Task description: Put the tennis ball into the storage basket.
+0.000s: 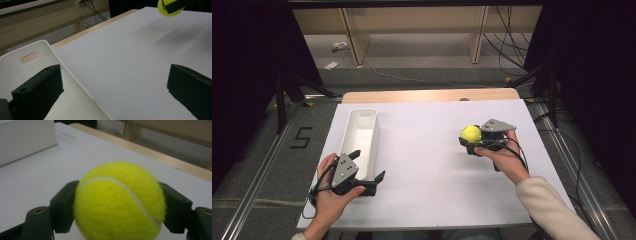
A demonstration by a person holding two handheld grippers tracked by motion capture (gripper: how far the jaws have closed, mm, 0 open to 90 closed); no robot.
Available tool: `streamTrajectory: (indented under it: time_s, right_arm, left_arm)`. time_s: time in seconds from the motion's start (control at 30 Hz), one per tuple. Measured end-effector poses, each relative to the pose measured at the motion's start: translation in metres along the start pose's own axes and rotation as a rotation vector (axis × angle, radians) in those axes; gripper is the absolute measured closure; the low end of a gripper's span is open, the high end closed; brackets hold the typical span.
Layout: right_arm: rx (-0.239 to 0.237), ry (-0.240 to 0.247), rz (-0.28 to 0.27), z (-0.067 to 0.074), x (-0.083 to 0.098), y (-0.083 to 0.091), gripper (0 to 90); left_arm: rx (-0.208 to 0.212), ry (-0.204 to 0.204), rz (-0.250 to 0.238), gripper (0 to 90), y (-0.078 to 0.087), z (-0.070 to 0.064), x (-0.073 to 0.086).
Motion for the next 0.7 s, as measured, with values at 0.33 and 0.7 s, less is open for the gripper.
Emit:
streamTrajectory:
  time_s: [0.33,0.7]
  right_arm:
    - [-0.005,0.003,-0.009,0.004,-0.006,-0.003,26.2]
    - [-0.020,0.003,-0.021,0.010,-0.013,-0.008,26.2]
  left_arm:
    - [0.000,0.000,-0.001,0.0,0.000,0.000,0.000]
    - [0.012,-0.037,-0.001,0.0,0.000,0.001,-0.001]
Point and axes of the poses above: each handheld gripper's, and its own axes: y roughly backward along the jaws, x roughly out of its underside, z roughly to its left, the point moved 7 cm from there along -y, roughly forward along the jaws, and after that the axes turned 3 degrees about -z, right-handed, at the moved point
